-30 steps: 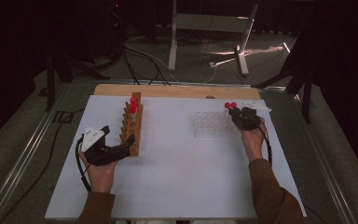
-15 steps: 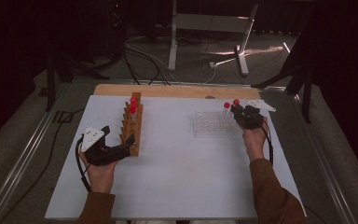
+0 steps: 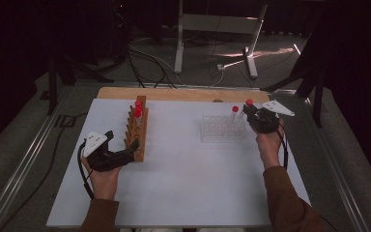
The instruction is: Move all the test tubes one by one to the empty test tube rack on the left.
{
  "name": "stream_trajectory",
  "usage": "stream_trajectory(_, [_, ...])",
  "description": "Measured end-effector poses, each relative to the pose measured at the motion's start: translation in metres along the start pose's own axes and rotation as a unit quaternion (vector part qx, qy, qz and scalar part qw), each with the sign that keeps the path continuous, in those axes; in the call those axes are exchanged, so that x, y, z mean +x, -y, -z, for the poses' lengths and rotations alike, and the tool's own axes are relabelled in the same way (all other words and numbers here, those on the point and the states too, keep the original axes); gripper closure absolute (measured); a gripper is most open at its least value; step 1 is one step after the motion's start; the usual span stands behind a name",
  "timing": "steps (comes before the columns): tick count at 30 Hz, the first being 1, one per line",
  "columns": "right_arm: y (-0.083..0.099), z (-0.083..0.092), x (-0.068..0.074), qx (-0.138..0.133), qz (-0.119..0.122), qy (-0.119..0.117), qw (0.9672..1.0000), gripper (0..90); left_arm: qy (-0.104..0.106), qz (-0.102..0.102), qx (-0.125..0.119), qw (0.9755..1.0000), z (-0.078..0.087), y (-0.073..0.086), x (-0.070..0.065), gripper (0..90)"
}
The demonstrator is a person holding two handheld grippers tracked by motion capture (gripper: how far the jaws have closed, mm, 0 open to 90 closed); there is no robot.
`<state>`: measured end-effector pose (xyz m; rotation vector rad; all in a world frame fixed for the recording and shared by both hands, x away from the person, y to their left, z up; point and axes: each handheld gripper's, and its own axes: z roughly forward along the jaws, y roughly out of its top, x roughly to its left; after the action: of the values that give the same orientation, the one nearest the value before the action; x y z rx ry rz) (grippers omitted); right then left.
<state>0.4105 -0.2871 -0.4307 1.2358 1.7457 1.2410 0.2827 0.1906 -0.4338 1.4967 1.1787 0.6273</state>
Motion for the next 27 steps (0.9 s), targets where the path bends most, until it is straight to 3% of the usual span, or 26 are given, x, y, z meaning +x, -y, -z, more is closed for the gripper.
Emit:
stream_trajectory(12, [-0.006,0.021,0.015,-0.026,0.007,-0.045,0.9987,74.2,0.002,0.000,0.005,1.0000,-0.002,0.002,0.001,1.0])
stream_trajectory(27, [0.015,0.045,0.035,-0.034,0.009,-0.102,0.9942,74.2,0.004,-0.002,0.006,1.0000,-0.002,0.001,0.002,1.3])
